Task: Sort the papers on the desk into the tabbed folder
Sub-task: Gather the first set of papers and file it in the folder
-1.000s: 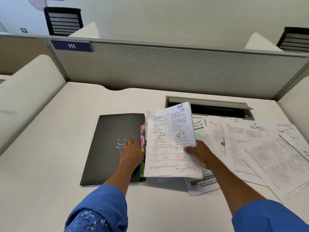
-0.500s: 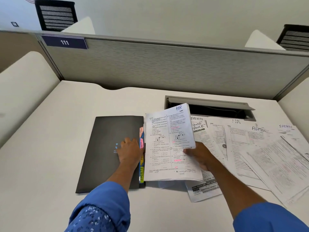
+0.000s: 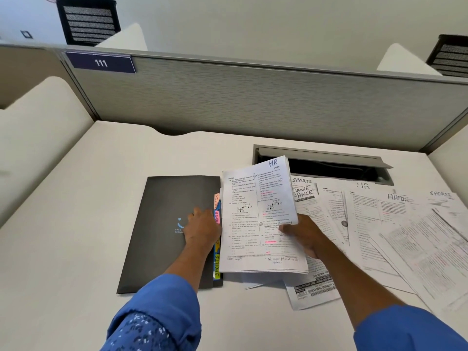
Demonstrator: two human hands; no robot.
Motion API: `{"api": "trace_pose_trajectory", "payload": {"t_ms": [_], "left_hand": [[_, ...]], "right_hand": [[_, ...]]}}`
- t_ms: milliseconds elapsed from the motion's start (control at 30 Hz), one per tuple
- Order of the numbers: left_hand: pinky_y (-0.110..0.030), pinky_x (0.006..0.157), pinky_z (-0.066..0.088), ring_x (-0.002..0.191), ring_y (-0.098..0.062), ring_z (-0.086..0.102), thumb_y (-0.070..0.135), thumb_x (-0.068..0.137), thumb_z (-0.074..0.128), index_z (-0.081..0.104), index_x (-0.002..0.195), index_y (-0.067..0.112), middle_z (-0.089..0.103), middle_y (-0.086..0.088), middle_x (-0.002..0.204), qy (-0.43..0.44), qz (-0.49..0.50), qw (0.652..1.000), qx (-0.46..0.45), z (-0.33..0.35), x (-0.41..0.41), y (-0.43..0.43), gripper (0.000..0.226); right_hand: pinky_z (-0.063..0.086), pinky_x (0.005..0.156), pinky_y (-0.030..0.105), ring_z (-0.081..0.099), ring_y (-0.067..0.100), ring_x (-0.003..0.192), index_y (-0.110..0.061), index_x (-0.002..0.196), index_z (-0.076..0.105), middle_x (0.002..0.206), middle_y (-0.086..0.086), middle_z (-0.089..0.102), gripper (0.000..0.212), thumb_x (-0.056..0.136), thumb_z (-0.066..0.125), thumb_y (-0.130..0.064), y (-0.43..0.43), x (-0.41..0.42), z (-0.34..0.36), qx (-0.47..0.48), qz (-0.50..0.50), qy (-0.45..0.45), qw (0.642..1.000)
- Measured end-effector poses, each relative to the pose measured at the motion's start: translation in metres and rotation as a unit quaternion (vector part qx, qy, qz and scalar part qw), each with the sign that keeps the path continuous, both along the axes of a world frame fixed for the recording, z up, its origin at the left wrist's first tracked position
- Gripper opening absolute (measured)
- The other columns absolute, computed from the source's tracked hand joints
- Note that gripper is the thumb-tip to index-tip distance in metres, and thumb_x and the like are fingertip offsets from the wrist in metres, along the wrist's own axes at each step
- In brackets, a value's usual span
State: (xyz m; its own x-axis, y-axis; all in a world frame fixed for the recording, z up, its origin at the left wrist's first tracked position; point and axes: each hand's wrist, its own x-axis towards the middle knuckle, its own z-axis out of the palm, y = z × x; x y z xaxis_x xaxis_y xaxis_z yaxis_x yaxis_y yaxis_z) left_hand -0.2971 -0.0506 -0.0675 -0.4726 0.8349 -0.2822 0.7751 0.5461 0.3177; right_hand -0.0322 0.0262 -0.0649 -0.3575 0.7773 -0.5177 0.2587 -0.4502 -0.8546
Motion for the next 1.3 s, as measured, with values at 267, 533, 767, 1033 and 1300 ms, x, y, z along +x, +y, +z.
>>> {"api": "trace_pose_trajectory", "payload": {"t_ms": [267,533,767,1033,1300], "left_hand": [[-0.047,0.088,0.053,0.114,-0.031,0.045,0.027,0.086,0.057,0.049,0.124,0.012,0.044,-0.011,0.12,0.012,-0.015,1.0,-0.009,0.002,0.005,0.001,0.042],[-0.041,0.08,0.052,0.1,-0.035,0.057,0.017,0.098,0.039,0.027,0.148,0.023,0.03,-0.018,0.145,0.148,-0.168,0.974,-0.02,0.001,0.004,-0.001,0.051],[-0.031,0.074,0.042,0.095,-0.027,0.058,0.014,0.097,0.039,0.059,0.114,0.012,0.047,-0.013,0.129,0.234,-0.223,0.946,-0.04,0.02,0.004,-0.001,0.027],[-0.034,0.082,0.052,0.101,-0.028,0.06,0.01,0.094,0.05,0.054,0.121,0.008,0.046,-0.012,0.132,0.216,-0.186,0.958,-0.032,0.023,0.002,0.001,0.027],[-0.034,0.078,0.05,0.095,-0.029,0.061,0.008,0.091,0.046,0.053,0.119,0.01,0.054,-0.01,0.118,0.088,-0.084,0.991,0.061,0.036,-0.008,0.004,0.029]], "right_hand": [[0.053,0.094,0.057,0.071,0.036,0.102,-0.004,0.119,0.066,0.113,0.014,0.074,0.036,0.085,0.067,0.004,0.0,0.003,0.003,0.002,0.004,0.005,1.0],[0.059,0.086,0.046,0.072,0.032,0.1,-0.003,0.119,0.065,0.114,0.015,0.073,0.034,0.086,0.065,0.006,0.003,-0.004,0.008,0.009,0.005,0.01,1.0],[0.052,0.096,0.057,0.07,0.037,0.105,-0.002,0.121,0.064,0.116,0.016,0.072,0.046,0.076,0.073,-0.006,0.005,-0.011,0.008,0.007,0.017,0.019,1.0],[0.053,0.095,0.056,0.071,0.035,0.102,-0.002,0.12,0.065,0.113,0.014,0.074,0.036,0.084,0.068,0.003,0.005,-0.019,0.008,0.018,0.028,0.0,0.999],[0.054,0.094,0.053,0.072,0.034,0.102,0.001,0.118,0.065,0.113,0.015,0.074,0.033,0.085,0.066,0.005,0.006,-0.031,0.011,0.012,0.035,0.006,0.999]]}}
